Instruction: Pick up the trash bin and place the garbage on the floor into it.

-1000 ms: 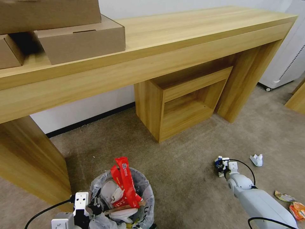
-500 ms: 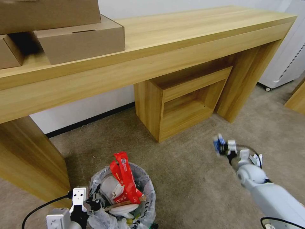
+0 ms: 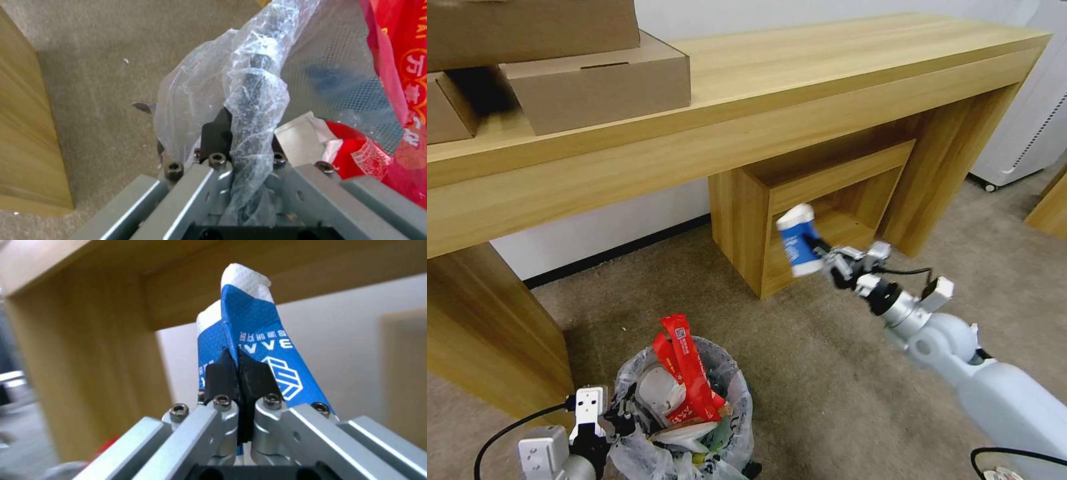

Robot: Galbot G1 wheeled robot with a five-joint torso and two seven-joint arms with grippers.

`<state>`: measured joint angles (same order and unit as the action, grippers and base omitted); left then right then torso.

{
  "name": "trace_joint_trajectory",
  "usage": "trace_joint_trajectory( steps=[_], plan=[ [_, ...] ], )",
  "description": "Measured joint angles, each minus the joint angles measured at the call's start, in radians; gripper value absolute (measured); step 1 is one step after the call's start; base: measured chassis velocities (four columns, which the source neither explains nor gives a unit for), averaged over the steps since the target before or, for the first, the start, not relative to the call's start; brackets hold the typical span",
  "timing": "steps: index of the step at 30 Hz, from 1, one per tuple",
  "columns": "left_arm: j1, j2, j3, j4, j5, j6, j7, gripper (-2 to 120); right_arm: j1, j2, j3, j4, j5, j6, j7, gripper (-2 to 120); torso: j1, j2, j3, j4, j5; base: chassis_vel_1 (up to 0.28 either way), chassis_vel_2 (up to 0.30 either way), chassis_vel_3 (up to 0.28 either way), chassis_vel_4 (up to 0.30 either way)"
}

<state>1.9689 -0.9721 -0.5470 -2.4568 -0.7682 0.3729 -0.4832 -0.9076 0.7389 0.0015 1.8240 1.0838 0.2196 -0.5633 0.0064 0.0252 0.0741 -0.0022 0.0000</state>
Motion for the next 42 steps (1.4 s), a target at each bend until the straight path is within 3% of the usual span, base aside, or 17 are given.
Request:
trace_joint_trajectory(
  steps=[10, 13, 22, 32, 42],
  plan=[
    [-0.031, 0.008, 0.024, 0.04, -0.006, 0.0, 0.003, 0, 0.169, -0.046, -0.268, 0.072, 0.097, -0.031, -0.001, 0, 0.0, 0.0, 0.0, 0.0, -0.0003, 0.0, 0.0, 0.0, 0.0],
    [-0.035, 0.007, 0.023, 0.053, -0.003, 0.0, 0.005, 0, 0.263, -0.03, -0.393, 0.084, 0.118, -0.036, 0.001, 0, 0.0, 0.0, 0.0, 0.0001, -0.0001, 0.0, 0.0, 0.0, 0.0],
    [-0.036, 0.008, 0.003, 0.059, 0.003, -0.005, 0.017, 0, 0.375, 0.02, -0.639, 0.079, 0.129, -0.045, 0.059, 0, 0.0, 0.0, 0.0, 0.0001, 0.0, 0.0, 0.0, 0.0, 0.0],
    [-0.027, -0.01, -0.002, 0.046, 0.011, -0.007, 0.012, 0, 0.41, 0.079, -0.791, 0.022, 0.118, -0.042, 0.094, 0, 0.0, 0.0, 0.0, 0.0002, 0.0, 0.0, 0.0, 0.0, 0.0],
    [-0.013, -0.003, -0.023, 0.021, 0.004, -0.008, -0.001, 0, 0.371, 0.109, -0.854, -0.101, 0.053, -0.021, 0.103, 0, 0.0, 0.0, 0.0, 0.0, 0.0, 0.0, 0.0, 0.0, 0.0]
  ],
)
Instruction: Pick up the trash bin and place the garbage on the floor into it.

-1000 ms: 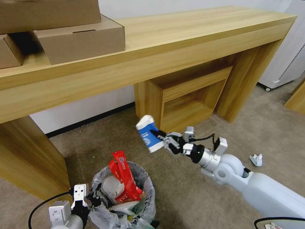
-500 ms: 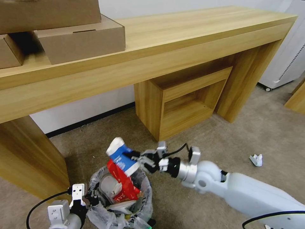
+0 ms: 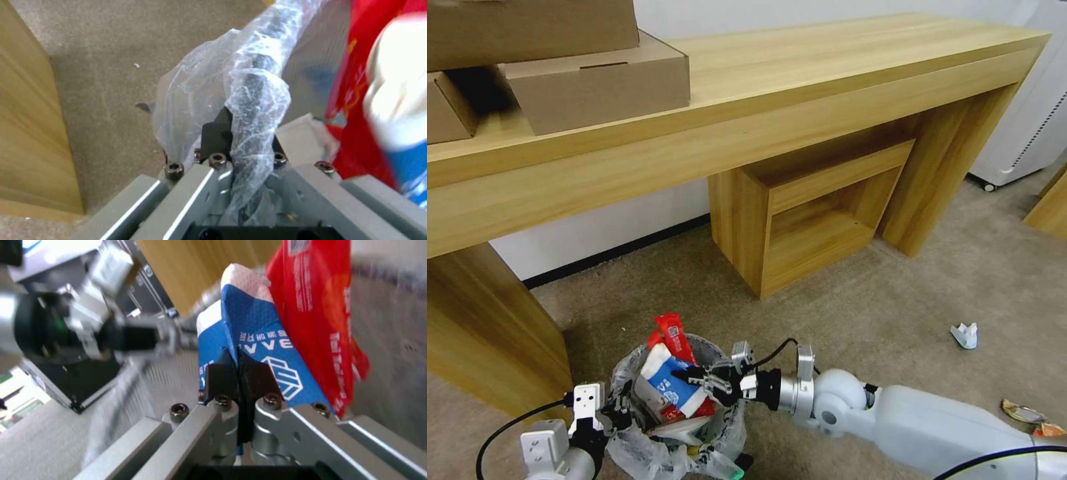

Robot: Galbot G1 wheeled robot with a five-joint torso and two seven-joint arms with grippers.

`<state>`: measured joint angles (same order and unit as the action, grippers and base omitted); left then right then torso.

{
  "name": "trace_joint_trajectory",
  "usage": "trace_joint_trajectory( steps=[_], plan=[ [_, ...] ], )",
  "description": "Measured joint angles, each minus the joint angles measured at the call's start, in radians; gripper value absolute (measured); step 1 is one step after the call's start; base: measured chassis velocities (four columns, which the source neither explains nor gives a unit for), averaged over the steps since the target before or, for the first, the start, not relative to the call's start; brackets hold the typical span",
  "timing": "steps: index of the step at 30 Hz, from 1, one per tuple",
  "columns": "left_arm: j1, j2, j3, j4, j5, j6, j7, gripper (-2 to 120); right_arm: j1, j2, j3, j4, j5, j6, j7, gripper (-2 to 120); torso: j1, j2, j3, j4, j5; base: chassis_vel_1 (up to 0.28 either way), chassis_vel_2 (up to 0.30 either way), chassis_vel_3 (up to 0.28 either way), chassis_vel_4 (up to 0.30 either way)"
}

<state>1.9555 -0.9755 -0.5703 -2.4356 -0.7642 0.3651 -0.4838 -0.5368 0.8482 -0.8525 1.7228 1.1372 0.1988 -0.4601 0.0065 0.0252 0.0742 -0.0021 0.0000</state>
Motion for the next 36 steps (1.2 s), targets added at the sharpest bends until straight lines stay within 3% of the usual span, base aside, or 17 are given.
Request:
trace_joint_trajectory(
  steps=[10, 16, 18, 24, 27, 36],
  plan=[
    [0.008, -0.009, 0.006, -0.004, 0.014, 0.002, -0.002, 0, 0.013, 0.035, -0.015, -0.009, -0.011, 0.01, 0.018, 0, 0.0, 0.0, 0.0, 0.0, 0.0001, 0.0, 0.0, 0.0, 0.0],
    [0.012, -0.019, 0.017, 0.001, 0.035, 0.004, 0.005, 0, 0.057, 0.04, -0.001, -0.01, 0.015, -0.012, -0.086, 4, 0.0, 0.0, 0.0, 0.0002, 0.0, 0.0, 0.0, 0.0, 0.0],
    [0.012, -0.015, 0.013, 0.003, 0.035, 0.004, 0.009, 0, 0.063, 0.036, 0.006, 0.005, 0.035, -0.03, -0.112, 16, 0.0, 0.0, 0.0, 0.0, 0.0, 0.0, 0.0, 0.0, 0.0],
    [0.013, -0.013, 0.01, 0.003, 0.037, 0.005, 0.011, 0, 0.061, 0.039, 0.01, 0.021, 0.04, -0.035, -0.093, 32, 0.0, 0.0, 0.0, 0.0, 0.0, 0.0, 0.0, 0.0, 0.0],
    [0.017, -0.017, 0.011, 0.004, 0.047, 0.007, 0.012, 0, 0.06, 0.043, 0.024, 0.024, 0.035, -0.035, -0.061, 49, 0.0, 0.0, 0.0, 0.0, 0.0, 0.0, 0.0, 0.0, 0.0],
    [0.022, -0.02, 0.009, 0.005, 0.074, 0.007, 0.034, 0, 0.067, 0.038, 0.102, 0.042, 0.043, -0.015, 0.024, 78, 0.0, 0.0, 0.0, 0.0, 0.0001, 0.0, 0.0, 0.0, 0.0]
  ],
)
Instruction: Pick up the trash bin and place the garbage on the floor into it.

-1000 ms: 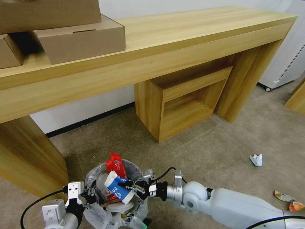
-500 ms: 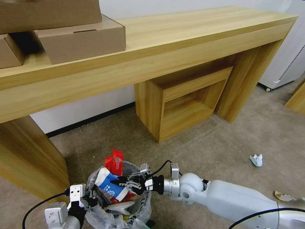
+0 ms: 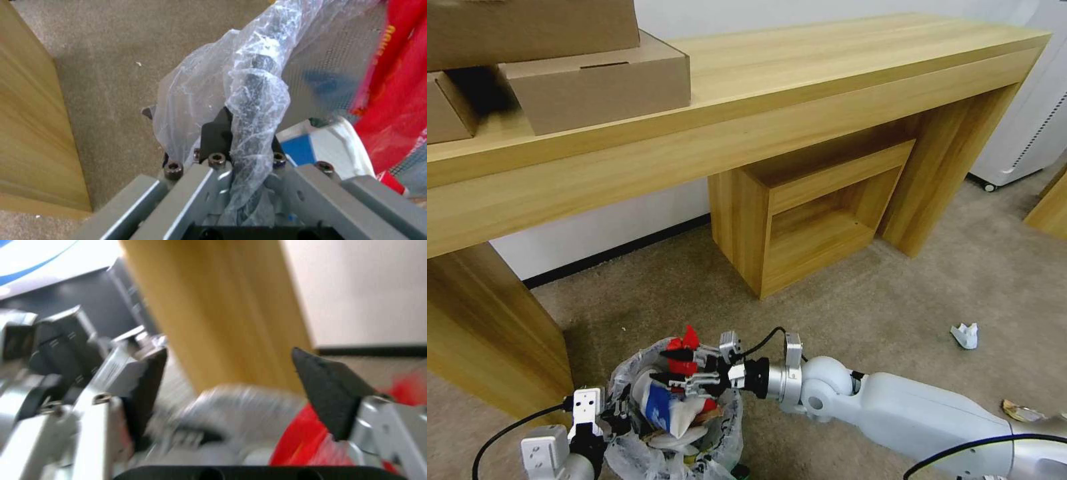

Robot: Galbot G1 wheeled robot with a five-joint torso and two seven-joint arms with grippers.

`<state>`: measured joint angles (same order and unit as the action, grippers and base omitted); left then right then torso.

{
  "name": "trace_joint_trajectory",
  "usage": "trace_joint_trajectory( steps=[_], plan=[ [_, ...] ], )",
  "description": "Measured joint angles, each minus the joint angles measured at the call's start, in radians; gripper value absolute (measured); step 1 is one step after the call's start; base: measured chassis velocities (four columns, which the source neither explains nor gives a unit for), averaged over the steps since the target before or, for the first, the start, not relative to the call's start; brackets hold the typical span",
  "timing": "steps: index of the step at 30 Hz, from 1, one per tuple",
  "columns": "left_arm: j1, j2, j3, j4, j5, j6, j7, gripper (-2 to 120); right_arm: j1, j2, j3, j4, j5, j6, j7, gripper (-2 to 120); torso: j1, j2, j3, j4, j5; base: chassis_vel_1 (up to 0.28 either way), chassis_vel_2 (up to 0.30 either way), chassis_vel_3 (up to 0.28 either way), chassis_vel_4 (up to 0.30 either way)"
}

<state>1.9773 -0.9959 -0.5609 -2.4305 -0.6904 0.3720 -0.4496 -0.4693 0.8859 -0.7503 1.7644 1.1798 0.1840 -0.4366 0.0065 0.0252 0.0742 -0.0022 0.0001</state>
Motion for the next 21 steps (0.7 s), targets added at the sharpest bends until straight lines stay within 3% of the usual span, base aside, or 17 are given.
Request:
trace_joint_trajectory(
  steps=[4, 6, 8, 9, 12, 13, 15, 16, 20, 21],
  plan=[
    [-0.001, -0.004, -0.002, -0.002, 0.008, 0.001, 0.009, 0, 0.001, -0.001, 0.072, 0.02, 0.028, -0.002, 0.043, 89, 0.0, 0.0, 0.0, 0.0001, -0.0001, 0.0, 0.0, 0.0, 0.0],
    [0.003, -0.008, -0.004, -0.005, 0.026, 0.004, 0.02, 0, -0.011, -0.012, 0.177, 0.038, 0.032, -0.003, 0.076, 99, 0.0, 0.0, 0.0, 0.0002, 0.0, 0.0, 0.0, 0.0, 0.0],
    [0.0, -0.009, -0.01, -0.008, 0.023, 0.011, 0.024, 0, -0.032, -0.027, 0.278, 0.055, -0.006, -0.005, 0.145, 100, 0.0, 0.0, 0.0, 0.0003, 0.0002, 0.0, 0.0, 0.0, 0.0],
    [0.0, -0.009, -0.01, -0.008, 0.023, 0.011, 0.024, 0, -0.032, -0.027, 0.278, 0.055, -0.006, -0.005, 0.145, 100, 0.0, 0.0, 0.0, 0.0003, 0.0002, 0.0, 0.0, 0.0, 0.0],
    [-0.01, -0.005, -0.029, -0.02, 0.004, 0.016, 0.026, 0, -0.105, -0.074, 0.469, 0.093, -0.067, -0.038, 0.309, 100, 0.0, 0.0, 0.0, 0.0002, 0.0, 0.0, 0.0, 0.0, 0.0],
    [-0.01, -0.005, -0.029, -0.02, 0.004, 0.016, 0.026, 0, -0.105, -0.074, 0.469, 0.093, -0.067, -0.038, 0.309, 100, 0.0, 0.0, 0.0, 0.0002, 0.0, 0.0, 0.0, 0.0, 0.0],
    [-0.015, 0.002, -0.043, -0.026, -0.018, 0.019, 0.025, 0, -0.174, -0.108, 0.584, 0.111, -0.081, -0.054, 0.385, 100, 0.0, 0.0, 0.0, -0.0001, 0.0002, 0.0, 0.0, 0.0, 0.0],
    [-0.015, 0.002, -0.043, -0.026, -0.018, 0.019, 0.025, 0, -0.174, -0.108, 0.584, 0.111, -0.081, -0.054, 0.385, 100, 0.0, 0.0, 0.0, -0.0001, 0.0002, 0.0, 0.0, 0.0, 0.0],
    [-0.021, 0.015, -0.056, -0.033, -0.035, 0.022, 0.023, 0, -0.376, -0.162, 0.771, 0.151, -0.12, -0.057, 0.408, 100, 0.0, 0.0, 0.0, -0.0003, 0.0003, 0.0, 0.0, 0.0, 0.0],
    [-0.021, 0.015, -0.056, -0.033, -0.035, 0.022, 0.023, 0, -0.376, -0.162, 0.771, 0.151, -0.12, -0.057, 0.408, 100, 0.0, 0.0, 0.0, -0.0003, 0.0003, 0.0, 0.0, 0.0, 0.0]
  ],
)
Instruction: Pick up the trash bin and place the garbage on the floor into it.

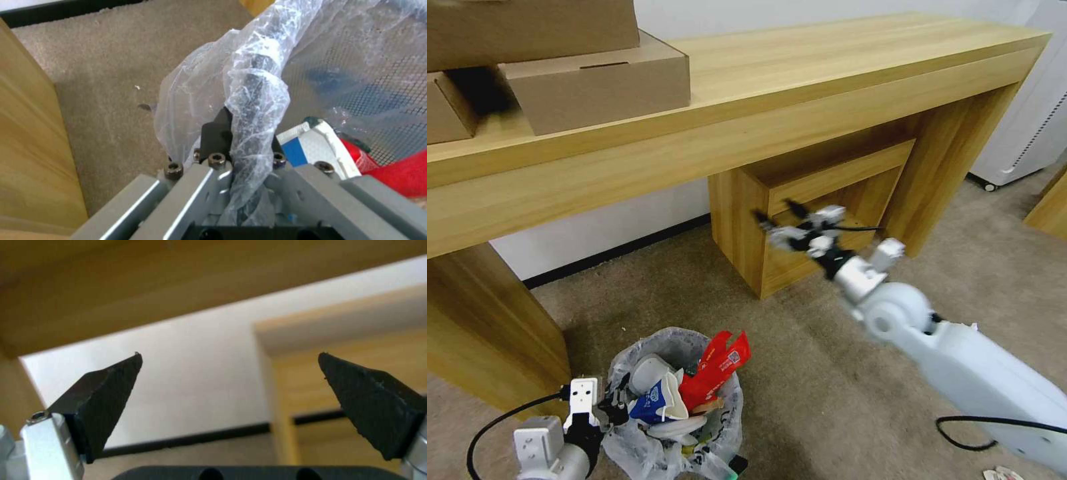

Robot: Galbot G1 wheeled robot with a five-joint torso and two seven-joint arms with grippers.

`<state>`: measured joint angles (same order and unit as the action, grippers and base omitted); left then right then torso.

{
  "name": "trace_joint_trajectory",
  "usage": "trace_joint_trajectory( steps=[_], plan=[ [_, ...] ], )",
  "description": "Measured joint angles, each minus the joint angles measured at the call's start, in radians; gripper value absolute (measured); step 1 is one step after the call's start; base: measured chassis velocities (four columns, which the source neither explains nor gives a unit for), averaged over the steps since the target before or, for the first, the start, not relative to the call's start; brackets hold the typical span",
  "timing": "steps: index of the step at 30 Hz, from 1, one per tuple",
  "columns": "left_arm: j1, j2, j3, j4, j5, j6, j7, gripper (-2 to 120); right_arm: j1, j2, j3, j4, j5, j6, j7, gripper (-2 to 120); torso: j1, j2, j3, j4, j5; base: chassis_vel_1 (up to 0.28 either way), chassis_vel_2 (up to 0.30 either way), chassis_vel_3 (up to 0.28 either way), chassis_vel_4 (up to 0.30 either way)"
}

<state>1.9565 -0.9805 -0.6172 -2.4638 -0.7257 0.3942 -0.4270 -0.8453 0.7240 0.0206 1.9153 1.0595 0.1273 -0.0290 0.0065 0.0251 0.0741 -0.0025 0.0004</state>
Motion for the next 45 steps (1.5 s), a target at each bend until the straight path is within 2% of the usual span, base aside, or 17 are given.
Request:
trace_joint_trajectory(
  steps=[3, 4, 6, 7, 8, 9, 11, 13, 14, 18, 19, 23, 26, 27, 31, 39, 45],
  plan=[
    [0.001, -0.002, 0.008, -0.001, 0.006, 0.003, 0.001, 0, -0.153, -0.02, 0.156, 0.039, -0.076, -0.016, 0.034, 100, 0.0, 0.0, 0.0, 0.0004, -0.0002, 0.0, 0.0, 0.0, 0.0],
    [0.001, -0.002, 0.008, -0.001, 0.006, 0.003, 0.001, 0, -0.153, -0.02, 0.156, 0.039, -0.076, -0.016, 0.034, 100, 0.0, 0.0, 0.0, 0.0004, -0.0002, 0.0, 0.0, 0.0, 0.0],
    [0.004, -0.006, 0.014, 0.0, 0.019, 0.003, 0.006, 0, -0.248, -0.014, 0.272, 0.062, -0.143, -0.082, 0.127, 100, 0.0, 0.0, 0.0, 0.0005, -0.0004, 0.0, 0.0, 0.0, 0.0],
    [0.007, -0.01, 0.017, -0.001, 0.029, 0.003, 0.009, 0, -0.314, 0.0, 0.352, 0.068, -0.194, -0.122, 0.188, 100, 0.0, 0.0, 0.0, 0.0004, -0.0003, 0.0, 0.0, 0.0, 0.0],
    [0.014, -0.018, 0.022, -0.001, 0.043, 0.003, 0.02, 0, -0.452, 0.033, 0.473, 0.069, -0.273, -0.147, 0.236, 100, 0.0, 0.0, 0.0, 0.0002, 0.0003, 0.0, 0.0, 0.0, 0.0],
    [0.014, -0.018, 0.022, -0.001, 0.043, 0.003, 0.02, 0, -0.452, 0.033, 0.473, 0.069, -0.273, -0.147, 0.236, 100, 0.0, 0.0, 0.0, 0.0002, 0.0003, 0.0, 0.0, 0.0, 0.0],
    [0.015, -0.032, 0.026, -0.006, 0.055, 0.002, 0.028, 0, -0.57, 0.081, 0.579, 0.076, -0.377, -0.13, 0.246, 100, 0.0, 0.0, 0.0, 0.0001, -0.0002, 0.0, 0.0, 0.0, 0.0],
    [0.014, -0.036, 0.027, -0.007, 0.063, 0.002, 0.032, 0, -0.599, 0.096, 0.608, 0.082, -0.412, -0.132, 0.247, 100, 0.0, 0.0, 0.0, 0.0001, 0.0001, 0.0, 0.0, 0.0, 0.0],
    [0.012, -0.042, 0.029, -0.008, 0.085, 0.001, 0.039, 0, -0.65, 0.132, 0.67, 0.094, -0.483, -0.146, 0.249, 100, 0.0, 0.0, 0.0, 0.0002, -0.0004, 0.0, 0.0, 0.0, 0.0],
    [0.021, -0.046, 0.033, -0.008, 0.119, -0.005, 0.052, 0, -0.729, 0.205, 0.775, 0.102, -0.603, -0.171, 0.251, 100, 0.0, 0.0, 0.0, 0.0003, -0.0002, 0.0, 0.0, 0.0, 0.0],
    [0.021, -0.046, 0.033, -0.008, 0.119, -0.005, 0.052, 0, -0.729, 0.205, 0.775, 0.102, -0.603, -0.171, 0.251, 100, 0.0, 0.0, 0.0, 0.0003, -0.0002, 0.0, 0.0, 0.0, 0.0],
    [0.028, -0.059, 0.031, -0.009, 0.152, -0.016, 0.066, 0, -0.771, 0.297, 0.849, 0.093, -0.74, -0.156, 0.223, 100, 0.0, 0.0, 0.0, 0.0003, -0.0004, 0.0, 0.0, 0.0, 0.0],
    [0.026, -0.079, 0.034, -0.009, 0.183, -0.018, 0.082, 0, -0.77, 0.405, 0.898, 0.077, -0.797, -0.168, 0.207, 100, 0.0, 0.0, 0.0, 0.0005, -0.0005, 0.0, 0.0, 0.0, 0.0],
    [0.028, -0.09, 0.039, -0.008, 0.199, -0.02, 0.093, 0, -0.769, 0.455, 0.921, 0.052, -0.837, -0.141, 0.191, 100, 0.0, 0.0, 0.0, 0.0002, 0.0, 0.0, 0.0, 0.0, 0.0],
    [0.028, -0.106, 0.05, -0.006, 0.218, -0.026, 0.102, 0, -0.79, 0.487, 0.946, 0.04, -0.836, -0.114, 0.184, 100, 0.0, 0.0, 0.0, 0.0004, -0.0001, 0.0, 0.0, 0.0, 0.0],
    [0.029, -0.105, 0.052, -0.005, 0.23, -0.032, 0.105, 0, -0.812, 0.454, 1.046, 0.05, -0.832, -0.122, 0.181, 100, 0.0, 0.0, 0.0, 0.0004, -0.0006, 0.0, 0.0, 0.0, 0.0],
    [0.03, -0.098, 0.055, -0.002, 0.233, -0.034, 0.106, 0, -0.821, 0.467, 1.081, 0.059, -0.842, -0.134, 0.19, 100, 0.0, 0.0, 0.0, 0.0004, -0.0004, 0.0, 0.0, 0.0, 0.0]
  ],
)
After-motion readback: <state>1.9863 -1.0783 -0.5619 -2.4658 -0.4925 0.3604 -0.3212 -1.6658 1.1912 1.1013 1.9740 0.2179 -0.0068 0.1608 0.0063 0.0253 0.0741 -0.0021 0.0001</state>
